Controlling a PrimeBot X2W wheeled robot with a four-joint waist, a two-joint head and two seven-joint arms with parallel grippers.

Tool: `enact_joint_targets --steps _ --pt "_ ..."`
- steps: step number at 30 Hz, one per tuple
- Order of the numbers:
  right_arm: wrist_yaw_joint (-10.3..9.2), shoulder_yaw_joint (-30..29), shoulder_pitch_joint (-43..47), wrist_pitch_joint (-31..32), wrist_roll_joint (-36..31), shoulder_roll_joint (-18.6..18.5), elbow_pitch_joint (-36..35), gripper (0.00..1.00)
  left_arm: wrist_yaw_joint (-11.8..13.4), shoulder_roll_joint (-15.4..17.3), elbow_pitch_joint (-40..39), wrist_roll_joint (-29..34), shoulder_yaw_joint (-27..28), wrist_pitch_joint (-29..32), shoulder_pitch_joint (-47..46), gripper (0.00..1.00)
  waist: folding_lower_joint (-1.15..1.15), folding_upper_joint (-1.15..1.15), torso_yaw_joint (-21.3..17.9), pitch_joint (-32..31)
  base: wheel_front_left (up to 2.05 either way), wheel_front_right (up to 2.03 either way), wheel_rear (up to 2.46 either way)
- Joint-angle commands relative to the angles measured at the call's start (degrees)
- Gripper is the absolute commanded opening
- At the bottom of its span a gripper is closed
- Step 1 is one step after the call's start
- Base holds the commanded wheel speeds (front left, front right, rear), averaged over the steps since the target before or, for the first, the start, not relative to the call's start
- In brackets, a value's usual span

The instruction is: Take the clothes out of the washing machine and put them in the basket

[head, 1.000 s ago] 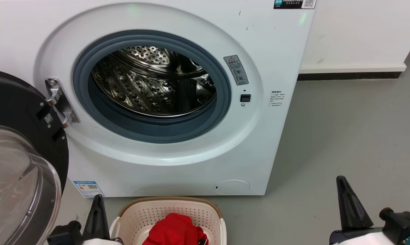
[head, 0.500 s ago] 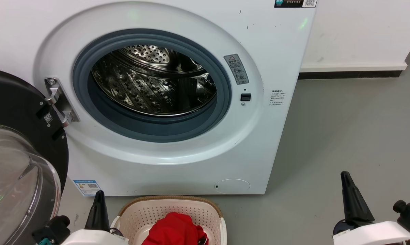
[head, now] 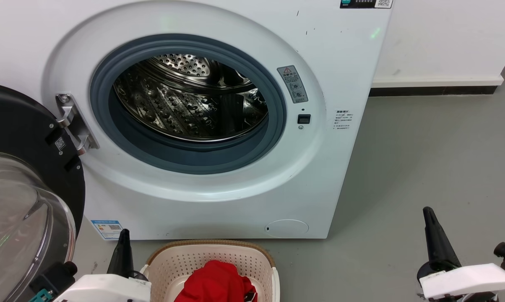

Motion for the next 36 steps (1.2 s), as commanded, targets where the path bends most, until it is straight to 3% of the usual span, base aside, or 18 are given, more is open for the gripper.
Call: enact_joint_targets --steps 1,36 --pt "0.01 -0.21 -1.56 0.30 2.08 -0.48 -0.20 0.00 -0.48 0.04 -0.39 -1.82 0.22 0.36 -1.46 0.00 0.00 0.00 0.02 0.02 0.00 0.00 0.00" --pt "0.00 -1.94 -5.33 5.94 26.18 -0.59 3.87 0.00 -3.38 0.03 2.41 -25.10 1.72 6.13 -5.32 0.00 0.00 0.00 0.50 0.62 0.00 0.00 0.00"
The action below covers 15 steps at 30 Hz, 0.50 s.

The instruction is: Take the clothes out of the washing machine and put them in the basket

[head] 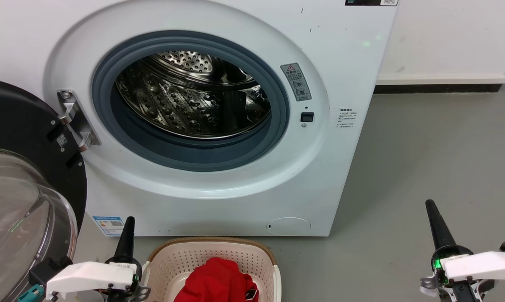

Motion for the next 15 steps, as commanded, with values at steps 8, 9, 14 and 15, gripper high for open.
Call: enact_joint_targets --steps 8,9,14,15 --pt "-0.01 -0.63 -2.22 1.36 5.64 -0.19 0.70 0.00 -0.93 0.02 0.36 -5.42 0.50 1.44 -2.07 0.00 0.00 0.00 0.12 0.15 0.00 0.00 0.00" --pt "-0.01 -0.68 -2.30 1.49 6.17 -0.18 0.78 0.00 -1.01 0.02 0.42 -5.95 0.53 1.55 -2.18 0.00 0.00 0.00 0.13 0.17 0.00 0.00 0.00" --pt "-0.01 -0.94 -2.63 2.17 8.75 -0.12 1.28 0.00 -1.26 0.02 0.73 -8.48 0.68 2.16 -2.59 0.00 0.00 0.00 0.20 0.25 0.00 0.00 0.00" --pt "-0.01 -1.00 -2.71 2.33 9.26 -0.10 1.38 0.00 -1.36 0.02 0.81 -9.00 0.72 2.32 -2.65 0.00 0.00 0.00 0.22 0.27 0.00 0.00 0.00"
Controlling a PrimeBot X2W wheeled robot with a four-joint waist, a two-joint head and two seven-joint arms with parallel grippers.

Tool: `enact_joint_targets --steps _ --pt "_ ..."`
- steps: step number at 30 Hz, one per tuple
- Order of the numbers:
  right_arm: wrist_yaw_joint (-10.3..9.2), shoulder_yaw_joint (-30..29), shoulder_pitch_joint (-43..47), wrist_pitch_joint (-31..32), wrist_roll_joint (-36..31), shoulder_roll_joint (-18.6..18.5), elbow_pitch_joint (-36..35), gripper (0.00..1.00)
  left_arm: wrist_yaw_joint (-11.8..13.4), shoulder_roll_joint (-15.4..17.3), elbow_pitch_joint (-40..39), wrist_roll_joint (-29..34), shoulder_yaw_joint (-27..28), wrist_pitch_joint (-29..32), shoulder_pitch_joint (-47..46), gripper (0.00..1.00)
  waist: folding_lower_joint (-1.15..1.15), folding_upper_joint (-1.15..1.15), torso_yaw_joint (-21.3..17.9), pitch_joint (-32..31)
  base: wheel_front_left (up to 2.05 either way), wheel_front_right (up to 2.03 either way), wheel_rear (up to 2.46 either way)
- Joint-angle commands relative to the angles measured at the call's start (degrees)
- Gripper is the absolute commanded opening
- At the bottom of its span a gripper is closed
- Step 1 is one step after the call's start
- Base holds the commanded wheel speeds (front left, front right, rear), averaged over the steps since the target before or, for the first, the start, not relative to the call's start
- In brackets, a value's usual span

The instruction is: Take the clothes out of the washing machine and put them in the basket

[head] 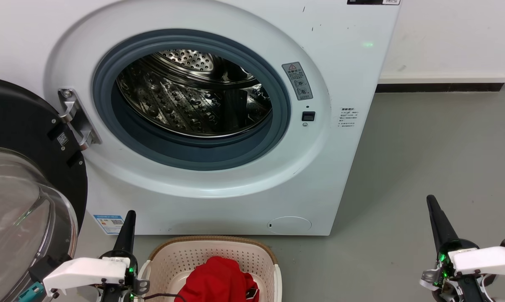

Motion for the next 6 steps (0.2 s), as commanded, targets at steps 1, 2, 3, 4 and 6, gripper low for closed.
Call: enact_joint_targets --steps 1,2,3,4,6 --pt "-0.01 -0.25 -1.20 0.50 1.63 -0.10 0.14 0.00 -0.43 0.02 -0.06 -1.53 0.19 0.46 -1.25 0.00 0.00 0.00 0.03 0.03 0.00 0.00 0.00" --pt "-0.01 -0.29 -1.25 0.54 2.13 -0.09 0.25 0.00 -0.49 0.01 0.02 -2.06 0.22 0.54 -1.30 0.00 0.00 0.00 0.04 0.05 0.00 0.00 0.00" --pt "-0.01 -0.35 -1.32 0.69 2.63 -0.08 0.34 0.00 -0.58 0.01 0.08 -2.54 0.25 0.63 -1.36 0.00 0.00 0.00 0.05 0.07 0.00 0.00 0.00" --pt "-0.01 -0.40 -1.43 0.86 3.13 -0.06 0.44 0.00 -0.61 0.01 0.13 -2.98 0.28 0.81 -1.45 0.00 0.00 0.00 0.07 0.08 0.00 0.00 0.00" --pt "-0.01 -0.50 -1.67 1.09 4.07 -0.03 0.60 0.00 -0.71 0.01 0.25 -3.94 0.35 1.05 -1.66 0.00 0.00 0.00 0.10 0.12 0.00 0.00 0.00"
